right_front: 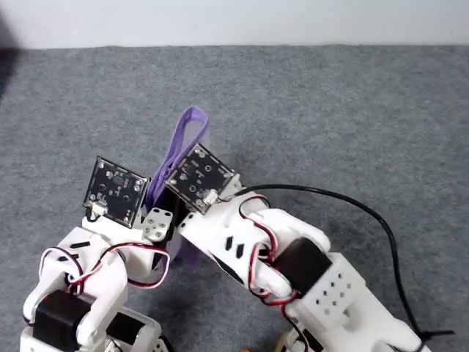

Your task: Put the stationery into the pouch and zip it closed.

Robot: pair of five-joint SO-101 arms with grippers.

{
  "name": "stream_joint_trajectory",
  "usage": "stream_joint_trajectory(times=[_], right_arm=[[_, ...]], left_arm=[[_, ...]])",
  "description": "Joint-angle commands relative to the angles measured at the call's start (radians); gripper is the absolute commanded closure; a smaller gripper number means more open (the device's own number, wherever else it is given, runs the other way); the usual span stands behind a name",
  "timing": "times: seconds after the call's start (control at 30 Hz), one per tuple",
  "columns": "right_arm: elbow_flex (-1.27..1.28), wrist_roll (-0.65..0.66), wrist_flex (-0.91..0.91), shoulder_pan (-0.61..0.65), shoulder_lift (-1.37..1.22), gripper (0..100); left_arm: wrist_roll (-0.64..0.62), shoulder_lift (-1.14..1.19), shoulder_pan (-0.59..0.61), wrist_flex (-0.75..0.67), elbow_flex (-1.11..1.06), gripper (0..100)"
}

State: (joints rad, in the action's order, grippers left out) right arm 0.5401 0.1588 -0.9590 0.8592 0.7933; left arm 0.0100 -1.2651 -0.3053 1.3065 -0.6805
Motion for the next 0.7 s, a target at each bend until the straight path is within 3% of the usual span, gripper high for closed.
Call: stream_joint_trajectory(times=[0.0, 0.07, 0.2, 0.47, 0.67], right_arm=[[-0.008, -0.002, 0.054, 0.007, -0.031, 85.8], [-0.008, -0.002, 0.050, 0.005, -0.041, 86.6], [-0.006, 0.000, 0.048, -0.045, -0.041, 99.8], [-0.011, 0.155, 0.059, -0.257, -0.039, 99.1], [-0.009, 0.221, 0.168, -0.374, -0.090, 99.1]], left_arm=[[0.012, -0.023, 0.002, -0.009, 0.050, 99], [0.012, -0.023, 0.005, -0.008, 0.050, 99], [0.014, -0.025, 0.005, -0.002, 0.051, 99], [0.026, -0.028, 0.005, -0.002, 0.051, 99], [0.038, -0.031, 0.005, -0.002, 0.051, 99]])
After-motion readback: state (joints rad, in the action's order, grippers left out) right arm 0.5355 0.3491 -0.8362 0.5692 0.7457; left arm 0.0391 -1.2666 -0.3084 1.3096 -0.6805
